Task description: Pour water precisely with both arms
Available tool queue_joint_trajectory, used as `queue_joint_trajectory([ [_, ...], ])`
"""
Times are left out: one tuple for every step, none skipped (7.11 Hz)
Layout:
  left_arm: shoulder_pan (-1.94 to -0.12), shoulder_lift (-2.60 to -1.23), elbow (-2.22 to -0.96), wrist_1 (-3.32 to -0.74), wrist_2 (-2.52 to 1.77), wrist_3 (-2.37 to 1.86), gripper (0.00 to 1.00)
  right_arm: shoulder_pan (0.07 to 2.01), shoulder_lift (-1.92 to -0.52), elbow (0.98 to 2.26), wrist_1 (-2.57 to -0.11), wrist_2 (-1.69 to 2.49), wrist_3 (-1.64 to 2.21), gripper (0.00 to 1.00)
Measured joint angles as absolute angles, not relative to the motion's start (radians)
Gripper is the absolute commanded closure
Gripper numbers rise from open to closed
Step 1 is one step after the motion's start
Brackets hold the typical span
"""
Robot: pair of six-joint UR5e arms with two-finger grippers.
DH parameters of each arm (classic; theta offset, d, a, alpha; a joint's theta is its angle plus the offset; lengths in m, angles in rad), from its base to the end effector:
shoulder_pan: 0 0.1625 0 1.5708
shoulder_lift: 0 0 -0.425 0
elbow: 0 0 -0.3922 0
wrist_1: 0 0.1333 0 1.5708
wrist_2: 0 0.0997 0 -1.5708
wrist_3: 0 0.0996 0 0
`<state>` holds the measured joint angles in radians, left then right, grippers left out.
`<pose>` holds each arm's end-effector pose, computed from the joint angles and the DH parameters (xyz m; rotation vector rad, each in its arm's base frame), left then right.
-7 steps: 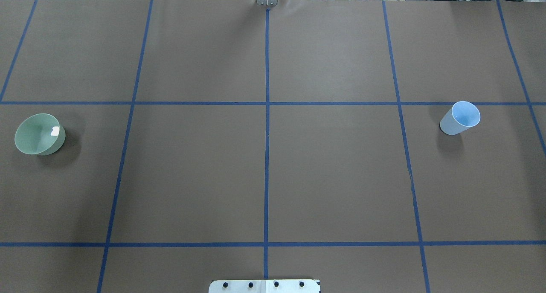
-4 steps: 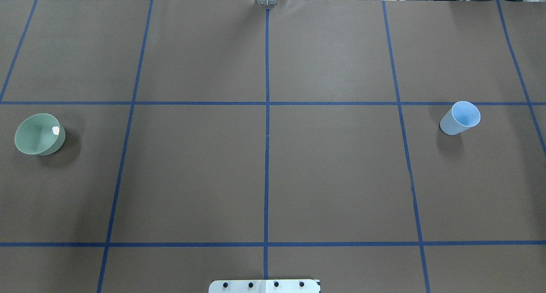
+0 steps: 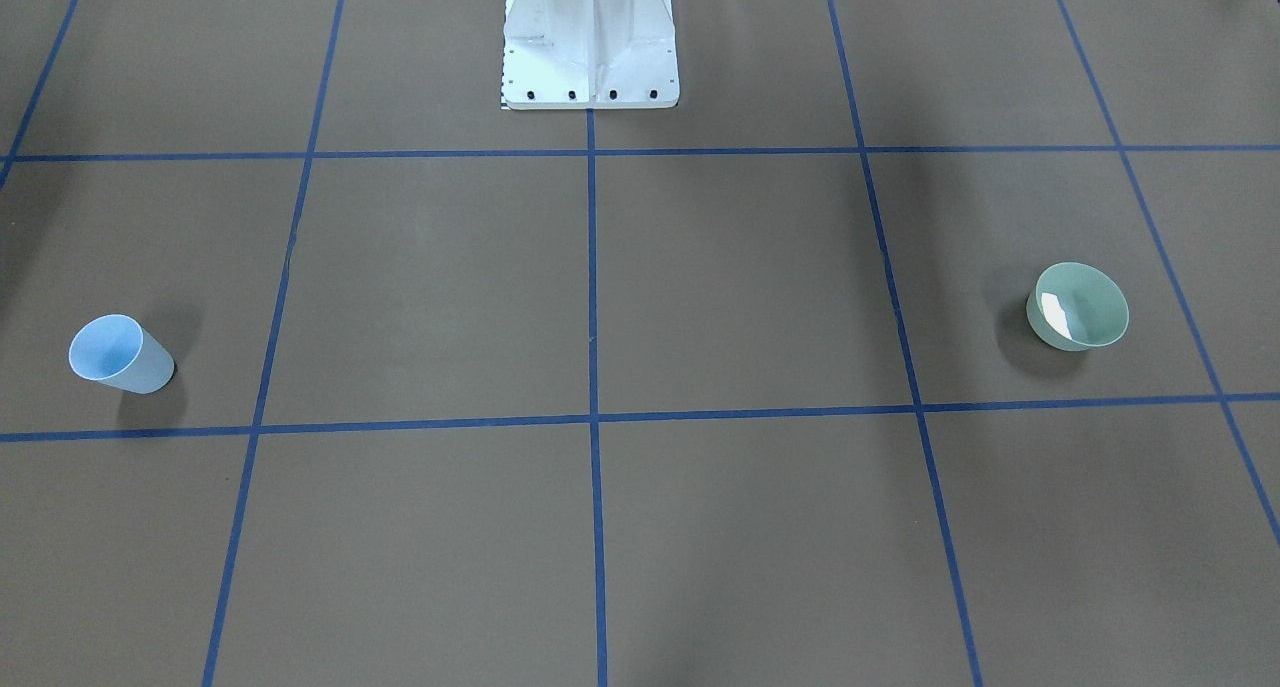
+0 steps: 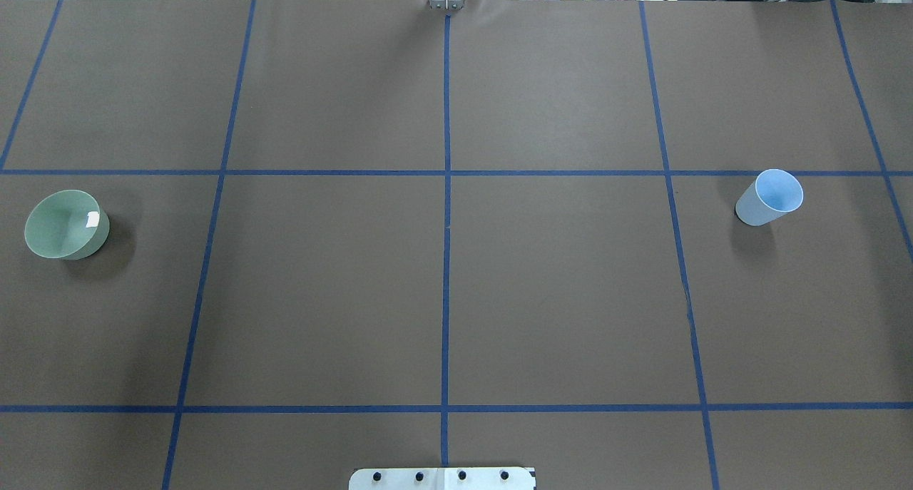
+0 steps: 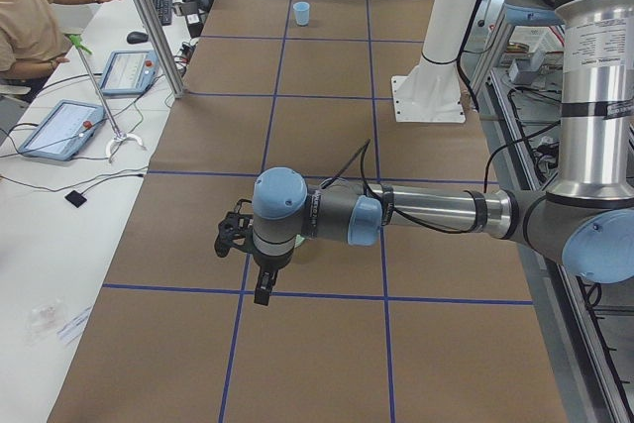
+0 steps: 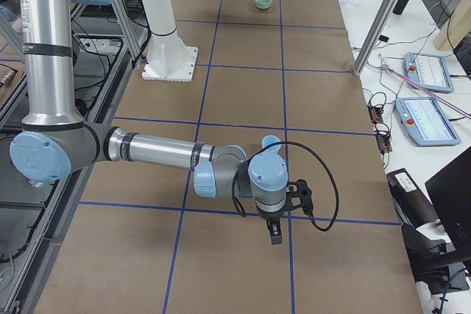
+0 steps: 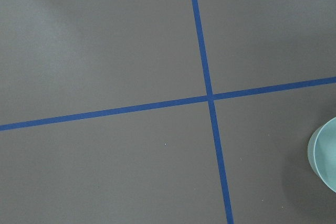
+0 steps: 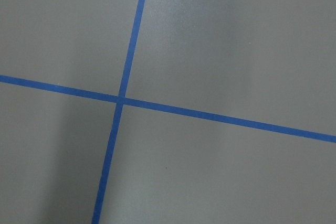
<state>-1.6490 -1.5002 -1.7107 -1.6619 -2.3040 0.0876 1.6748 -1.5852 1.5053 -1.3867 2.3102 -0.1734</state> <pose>-0.1033 -0.4649 0.6164 0.2132 0.7164 0.0678 0.1169 -0.4821 0.6816 0.2007 -0.7182 -0.1047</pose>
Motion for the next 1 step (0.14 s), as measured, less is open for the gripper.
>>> queue_joint_trajectory([
  [-1.649,-1.500,-1.711,-1.661,-2.304,0.088,0.00,1.675,-1.585,1.506,-1.387,2.310,-0.173,0.00],
])
